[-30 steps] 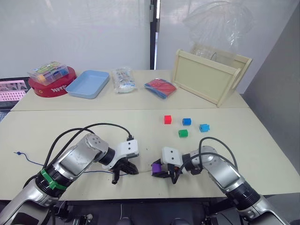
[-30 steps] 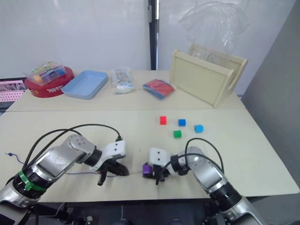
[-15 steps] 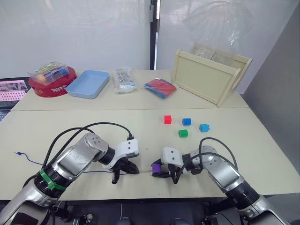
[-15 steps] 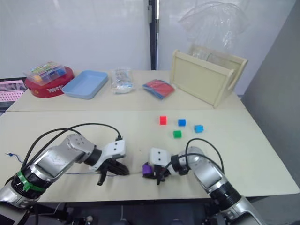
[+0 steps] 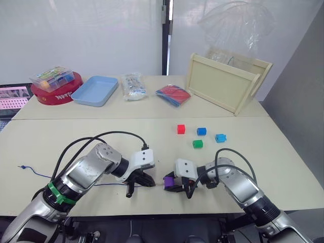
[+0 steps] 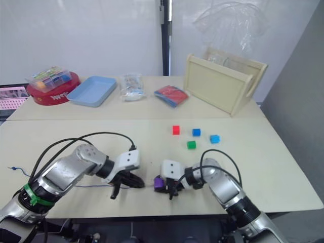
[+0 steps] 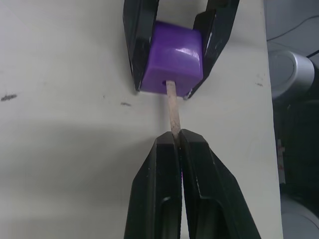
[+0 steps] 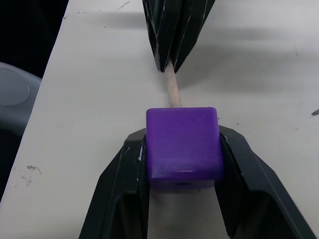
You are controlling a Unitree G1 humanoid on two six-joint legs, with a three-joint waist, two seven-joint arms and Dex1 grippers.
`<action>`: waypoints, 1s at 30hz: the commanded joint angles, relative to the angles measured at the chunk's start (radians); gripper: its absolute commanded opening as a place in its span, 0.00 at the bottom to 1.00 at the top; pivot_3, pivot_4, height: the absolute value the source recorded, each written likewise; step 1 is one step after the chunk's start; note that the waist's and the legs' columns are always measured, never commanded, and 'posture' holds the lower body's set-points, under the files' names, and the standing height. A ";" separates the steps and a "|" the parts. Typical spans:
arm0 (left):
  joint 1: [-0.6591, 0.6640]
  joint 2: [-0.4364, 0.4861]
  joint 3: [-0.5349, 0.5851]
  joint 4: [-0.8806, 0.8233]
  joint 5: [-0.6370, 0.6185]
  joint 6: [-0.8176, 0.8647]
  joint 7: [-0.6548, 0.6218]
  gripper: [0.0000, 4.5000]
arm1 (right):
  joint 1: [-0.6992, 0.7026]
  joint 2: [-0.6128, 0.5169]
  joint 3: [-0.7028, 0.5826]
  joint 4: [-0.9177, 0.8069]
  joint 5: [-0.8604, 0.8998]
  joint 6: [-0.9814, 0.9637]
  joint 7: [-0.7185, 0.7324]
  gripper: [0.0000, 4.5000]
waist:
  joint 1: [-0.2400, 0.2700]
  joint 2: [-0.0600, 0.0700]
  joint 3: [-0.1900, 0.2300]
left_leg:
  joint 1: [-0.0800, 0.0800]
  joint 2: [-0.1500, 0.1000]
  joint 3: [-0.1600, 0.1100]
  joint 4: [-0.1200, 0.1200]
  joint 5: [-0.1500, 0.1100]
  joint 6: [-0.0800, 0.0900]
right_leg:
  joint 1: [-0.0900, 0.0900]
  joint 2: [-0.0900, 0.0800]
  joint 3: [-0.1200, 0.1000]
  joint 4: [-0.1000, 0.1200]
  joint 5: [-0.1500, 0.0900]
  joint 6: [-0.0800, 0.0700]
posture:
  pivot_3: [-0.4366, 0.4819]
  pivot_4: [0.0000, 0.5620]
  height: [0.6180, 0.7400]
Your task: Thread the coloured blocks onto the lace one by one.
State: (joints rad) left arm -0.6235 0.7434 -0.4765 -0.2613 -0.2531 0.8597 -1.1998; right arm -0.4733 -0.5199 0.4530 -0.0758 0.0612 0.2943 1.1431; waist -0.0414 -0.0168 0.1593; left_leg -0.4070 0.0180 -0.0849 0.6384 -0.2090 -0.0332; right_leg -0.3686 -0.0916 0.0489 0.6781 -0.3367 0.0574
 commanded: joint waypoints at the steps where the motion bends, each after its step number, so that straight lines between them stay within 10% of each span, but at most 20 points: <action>1: -0.036 -0.084 -0.022 0.006 0.006 -0.015 0.039 0.00 | 0.017 0.007 0.024 -0.014 -0.012 0.016 -0.004 0.26 | 0.000 0.000 0.000 | 0.000 0.000 0.000 0.000 0.000 0.000 | 0.000 0.000 0.000 0.000 0.000 0.000 | 0.48 0.27 1.00; 8: -0.027 -0.234 0.036 0.086 -0.023 -0.072 0.075 0.00 | 0.032 0.015 0.026 -0.034 -0.015 0.034 -0.014 0.26 | 0.020 0.000 0.000 | 0.001 -0.001 0.000 0.003 0.000 0.000 | 0.004 -0.001 0.000 -0.002 0.000 0.000 | 0.48 0.27 1.00; 11: 0.015 -0.197 0.075 0.109 0.011 -0.217 0.057 0.00 | 0.040 0.013 0.011 -0.048 -0.014 0.047 -0.018 0.26 | 0.021 0.000 0.000 | 0.003 -0.001 0.000 0.004 0.000 0.000 | 0.006 -0.001 0.000 -0.004 0.000 0.000 | 0.48 0.27 1.00; 17: 0.022 -0.098 0.148 0.110 -0.037 -0.210 -0.025 0.42 | 0.050 0.009 -0.007 -0.052 -0.012 0.059 -0.031 0.26 | 0.013 0.000 0.000 | 0.002 0.000 0.000 0.003 0.000 0.000 | 0.005 0.000 0.000 -0.003 0.000 0.000 | 0.48 0.27 1.00; 30: 0.191 0.056 0.167 0.145 0.026 -0.424 -0.071 0.42 | 0.064 0.003 -0.013 -0.053 -0.008 0.059 -0.035 0.26 | 0.000 0.000 0.000 | 0.002 0.000 0.000 0.001 -0.001 0.002 | 0.003 0.000 0.000 -0.002 0.000 0.000 | 0.48 0.27 1.00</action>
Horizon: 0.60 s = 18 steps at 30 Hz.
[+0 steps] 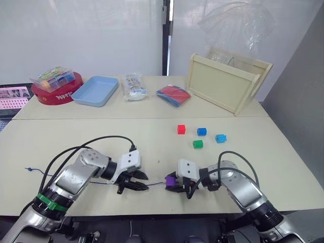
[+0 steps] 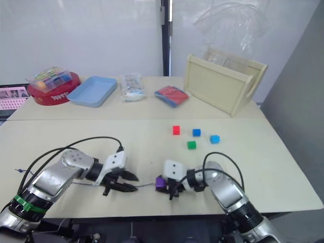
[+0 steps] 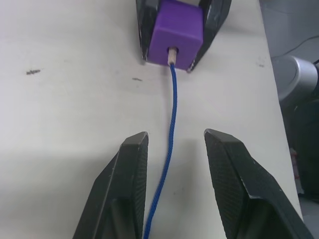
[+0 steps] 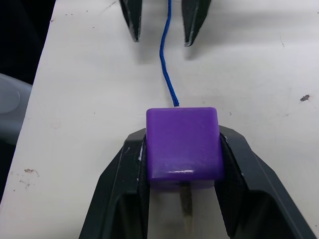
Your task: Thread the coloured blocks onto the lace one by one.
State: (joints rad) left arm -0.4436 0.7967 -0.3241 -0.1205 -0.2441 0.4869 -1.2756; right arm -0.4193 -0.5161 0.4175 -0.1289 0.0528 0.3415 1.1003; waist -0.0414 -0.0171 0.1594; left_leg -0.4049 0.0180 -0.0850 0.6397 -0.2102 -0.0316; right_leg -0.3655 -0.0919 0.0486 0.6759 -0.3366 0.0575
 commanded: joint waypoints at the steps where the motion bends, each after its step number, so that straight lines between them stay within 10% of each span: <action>1: 0.016 0.001 0.013 0.006 0.018 -0.056 0.002 0.42 | 0.009 0.000 0.023 0.001 0.001 0.012 0.008 0.26 | 0.000 0.000 0.000 | 0.000 0.000 0.000 0.000 0.000 0.000 | 0.000 0.000 0.000 0.000 0.000 0.000 | 0.48 0.27 1.00; 10: 0.097 -0.072 -0.007 0.080 0.075 -0.196 0.053 0.01 | -0.002 0.001 0.022 0.009 0.003 0.010 0.015 0.26 | 0.001 0.000 0.000 | 0.001 0.000 0.000 0.000 0.000 0.001 | 0.001 0.000 0.000 0.000 0.000 0.000 | 0.48 0.27 1.00; 18: 0.097 -0.148 -0.001 0.081 0.055 -0.220 0.055 0.01 | -0.002 0.005 0.029 0.005 0.000 0.017 0.014 0.26 | 0.002 0.000 0.000 | 0.002 0.000 0.000 0.000 0.000 0.001 | 0.001 0.000 0.000 0.000 0.000 0.000 | 0.48 0.27 1.00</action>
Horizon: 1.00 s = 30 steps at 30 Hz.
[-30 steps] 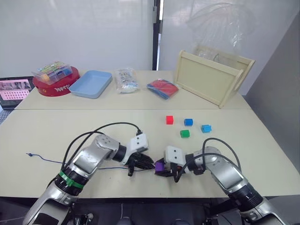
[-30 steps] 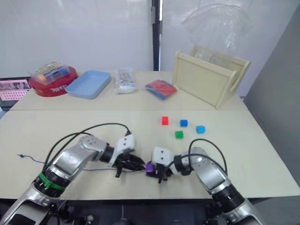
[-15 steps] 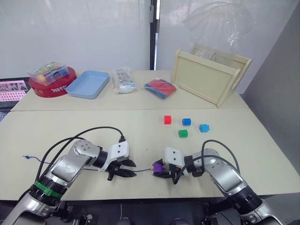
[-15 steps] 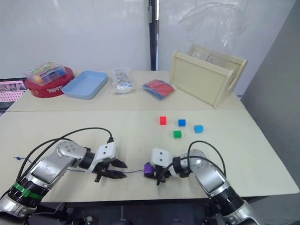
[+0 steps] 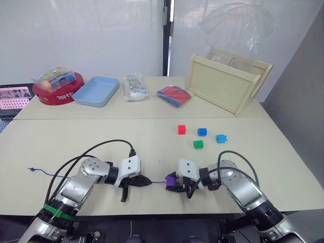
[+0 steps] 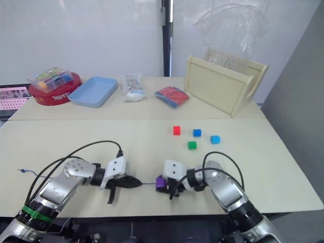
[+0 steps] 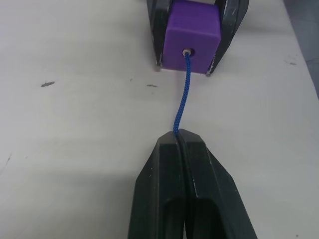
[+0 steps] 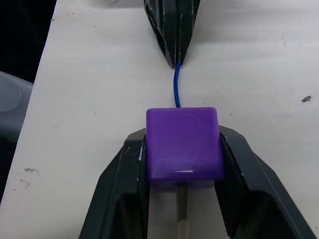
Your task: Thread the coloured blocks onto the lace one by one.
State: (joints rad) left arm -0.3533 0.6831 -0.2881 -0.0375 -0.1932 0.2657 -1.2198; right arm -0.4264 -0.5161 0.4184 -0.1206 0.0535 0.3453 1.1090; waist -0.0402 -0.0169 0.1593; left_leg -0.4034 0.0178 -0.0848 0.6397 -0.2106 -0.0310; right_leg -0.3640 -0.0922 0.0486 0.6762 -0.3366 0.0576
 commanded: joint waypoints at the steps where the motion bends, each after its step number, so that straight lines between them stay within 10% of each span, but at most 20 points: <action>1: 0.001 -0.048 -0.040 -0.003 0.006 0.005 0.004 0.01 | 0.005 0.007 0.029 -0.003 -0.002 0.014 0.005 0.26 | 0.000 0.000 0.000 | 0.000 0.000 0.000 0.000 0.000 0.000 | 0.000 0.000 0.000 0.000 0.000 0.000 | 0.48 0.27 1.00; 16: -0.030 -0.079 -0.035 -0.027 0.019 0.057 0.033 0.01 | 0.007 0.001 0.035 -0.017 -0.005 0.026 0.013 0.26 | -0.002 0.000 0.000 | 0.000 0.000 0.000 0.000 0.000 0.000 | 0.000 0.000 0.000 0.000 0.000 0.000 | 0.48 0.27 1.00; 17: -0.032 -0.074 -0.028 -0.034 0.009 0.076 0.030 0.13 | 0.008 0.002 0.032 -0.020 -0.001 0.031 0.012 0.26 | -0.003 0.000 0.000 | 0.000 0.000 0.000 0.000 0.000 0.000 | 0.000 0.000 0.000 0.000 0.000 0.000 | 0.48 0.27 1.00; 25: -0.079 -0.010 -0.018 -0.113 -0.040 0.186 -0.015 0.69 | 0.060 -0.083 -0.089 -0.147 0.056 0.114 -0.012 0.94 | 0.006 0.000 0.000 | -0.002 0.000 0.000 0.000 0.000 0.000 | -0.001 0.000 0.000 -0.001 0.000 0.000 | 0.48 0.27 1.00; 30: -0.124 -0.093 -0.081 -0.108 -0.027 0.211 0.012 0.76 | 0.182 -0.174 -0.210 -0.265 0.102 0.137 -0.047 1.00 | 0.025 0.000 0.000 | -0.005 -0.001 0.000 0.001 0.000 0.000 | -0.001 -0.001 0.000 -0.005 0.000 0.000 | 0.48 0.27 1.00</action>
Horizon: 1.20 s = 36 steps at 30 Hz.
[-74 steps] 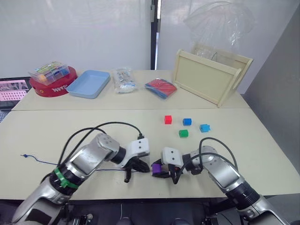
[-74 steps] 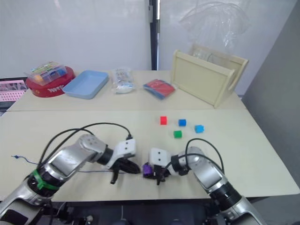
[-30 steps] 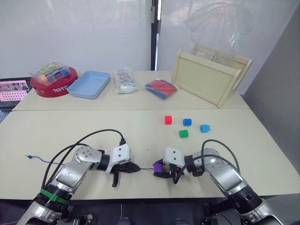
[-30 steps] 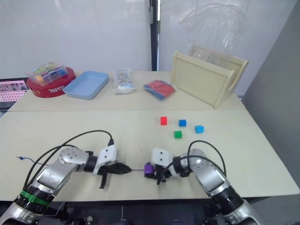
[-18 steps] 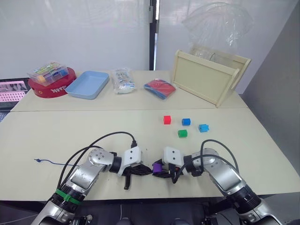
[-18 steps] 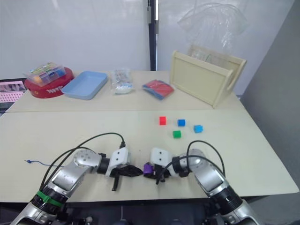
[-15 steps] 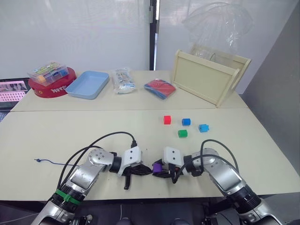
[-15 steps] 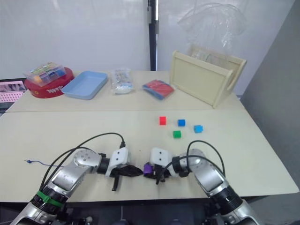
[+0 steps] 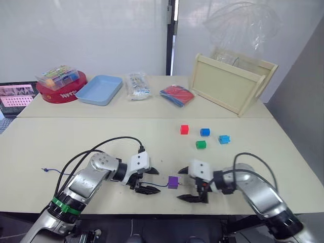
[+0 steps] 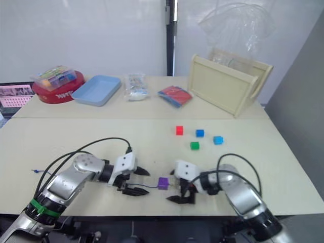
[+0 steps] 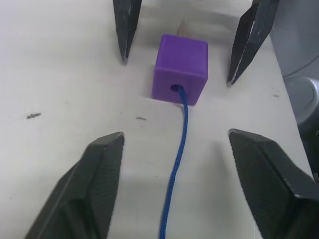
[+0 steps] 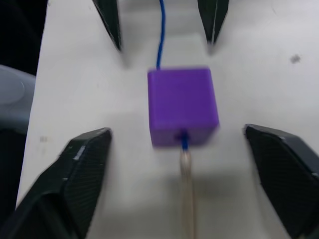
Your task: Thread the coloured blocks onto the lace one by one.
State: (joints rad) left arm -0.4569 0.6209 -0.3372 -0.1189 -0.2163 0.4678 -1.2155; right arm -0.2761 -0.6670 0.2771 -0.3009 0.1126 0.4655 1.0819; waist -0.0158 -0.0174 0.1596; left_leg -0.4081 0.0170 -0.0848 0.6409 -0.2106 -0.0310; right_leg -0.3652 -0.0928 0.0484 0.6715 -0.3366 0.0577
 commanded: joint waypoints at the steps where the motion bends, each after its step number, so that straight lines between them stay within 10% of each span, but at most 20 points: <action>1: -0.023 -0.050 -0.047 -0.017 0.004 0.015 0.016 0.76 | 0.050 -0.031 -0.088 -0.102 0.049 0.022 -0.032 1.00 | 0.001 0.000 0.000 | -0.001 0.000 0.000 0.000 0.000 0.000 | 0.000 0.000 0.000 -0.001 0.000 0.000 | 0.48 0.27 1.00; 5: -0.045 -0.129 -0.091 0.079 0.054 -0.019 0.069 0.76 | 0.104 -0.046 -0.114 -0.133 0.055 0.026 -0.070 1.00 | -0.004 0.000 0.000 | 0.000 0.001 0.000 0.000 0.000 0.000 | 0.000 0.001 0.000 0.000 0.000 0.000 | 0.48 0.27 1.00; 12: -0.059 -0.151 -0.097 0.108 0.054 -0.039 0.047 0.30 | 0.163 -0.015 -0.106 -0.109 0.035 -0.021 -0.139 1.00 | -0.002 -0.001 0.000 | 0.001 0.000 0.000 0.000 0.000 0.000 | 0.001 0.000 0.000 0.000 0.000 0.000 | 0.48 0.27 1.00; 17: -0.063 -0.140 -0.104 0.109 0.061 -0.049 0.030 0.27 | 0.178 0.007 -0.084 -0.074 0.019 -0.058 -0.169 1.00 | -0.003 -0.001 0.000 | 0.001 0.000 0.000 0.000 0.000 0.000 | 0.001 0.001 0.000 0.000 0.000 0.000 | 0.48 0.27 1.00; 30: -0.040 -0.095 -0.077 0.069 0.034 -0.026 -0.006 0.27 | 0.180 -0.019 -0.083 -0.013 0.000 -0.133 -0.180 0.01 | -0.003 0.000 0.000 | 0.002 0.000 0.000 0.000 0.000 0.000 | 0.002 0.001 0.000 -0.001 0.000 0.000 | 0.48 0.27 1.00; 36: -0.005 0.039 -0.010 0.097 0.042 -0.075 -0.038 0.27 | 0.149 -0.015 -0.061 -0.020 0.012 -0.133 -0.173 0.00 | -0.011 0.000 0.000 | 0.003 0.001 0.000 0.000 0.000 0.000 | 0.003 0.001 0.000 0.000 0.000 0.000 | 0.48 0.27 1.00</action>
State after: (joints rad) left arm -0.4754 0.6211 -0.3818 -0.0346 -0.1862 0.4097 -1.2437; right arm -0.1213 -0.6761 0.2211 -0.3211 0.1363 0.3310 0.9130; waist -0.0268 -0.0179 0.1599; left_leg -0.4044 0.0181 -0.0847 0.6407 -0.2106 -0.0309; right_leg -0.3622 -0.0916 0.0486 0.6710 -0.3366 0.0576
